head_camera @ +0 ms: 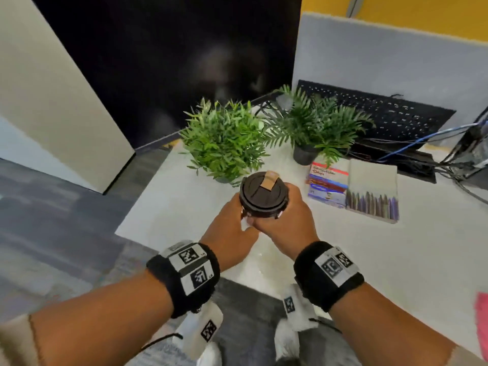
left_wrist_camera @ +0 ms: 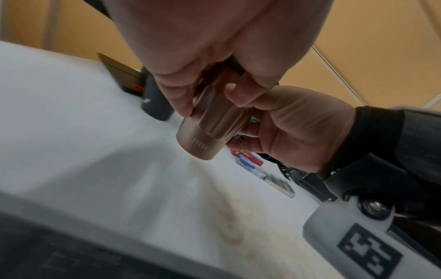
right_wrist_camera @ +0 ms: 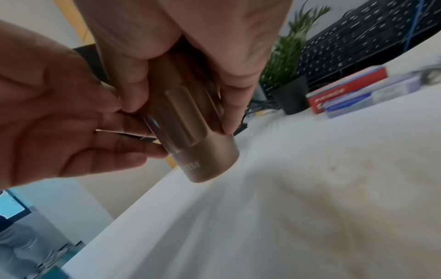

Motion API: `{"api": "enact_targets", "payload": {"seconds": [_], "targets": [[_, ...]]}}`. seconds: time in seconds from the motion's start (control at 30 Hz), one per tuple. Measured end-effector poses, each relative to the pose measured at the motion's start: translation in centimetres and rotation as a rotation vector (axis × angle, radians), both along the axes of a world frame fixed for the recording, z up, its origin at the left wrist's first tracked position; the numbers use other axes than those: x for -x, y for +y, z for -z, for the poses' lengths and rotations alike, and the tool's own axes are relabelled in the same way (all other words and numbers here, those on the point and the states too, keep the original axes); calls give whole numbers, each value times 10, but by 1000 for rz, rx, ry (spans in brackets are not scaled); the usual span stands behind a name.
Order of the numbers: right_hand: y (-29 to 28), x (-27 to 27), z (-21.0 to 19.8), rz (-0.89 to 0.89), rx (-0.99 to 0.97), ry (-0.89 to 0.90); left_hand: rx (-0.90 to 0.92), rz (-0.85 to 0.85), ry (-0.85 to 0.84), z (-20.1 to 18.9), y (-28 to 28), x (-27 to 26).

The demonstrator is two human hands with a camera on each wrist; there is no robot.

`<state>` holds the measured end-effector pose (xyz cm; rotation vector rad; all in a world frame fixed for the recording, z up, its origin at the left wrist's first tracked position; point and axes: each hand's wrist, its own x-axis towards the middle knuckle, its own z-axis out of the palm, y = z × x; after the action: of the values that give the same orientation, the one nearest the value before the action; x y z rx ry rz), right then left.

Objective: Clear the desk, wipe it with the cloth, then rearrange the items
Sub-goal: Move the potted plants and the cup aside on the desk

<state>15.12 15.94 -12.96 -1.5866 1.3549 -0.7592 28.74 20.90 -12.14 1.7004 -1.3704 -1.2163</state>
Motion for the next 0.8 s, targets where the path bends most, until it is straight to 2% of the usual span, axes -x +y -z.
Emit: {"api": "enact_targets", "payload": {"seconds": [0.17, 0.33, 0.57, 0.8], "targets": [[33, -84, 11, -53, -28, 22, -30, -6, -71, 12, 38, -89], [40, -138, 23, -75, -33, 19, -30, -55, -50, 23, 49, -139], [0, -192, 35, -70, -42, 41, 9, -119, 4, 27, 6, -182], [-34, -210, 40, -16, -49, 88, -49, -123, -31, 32, -35, -198]]}}
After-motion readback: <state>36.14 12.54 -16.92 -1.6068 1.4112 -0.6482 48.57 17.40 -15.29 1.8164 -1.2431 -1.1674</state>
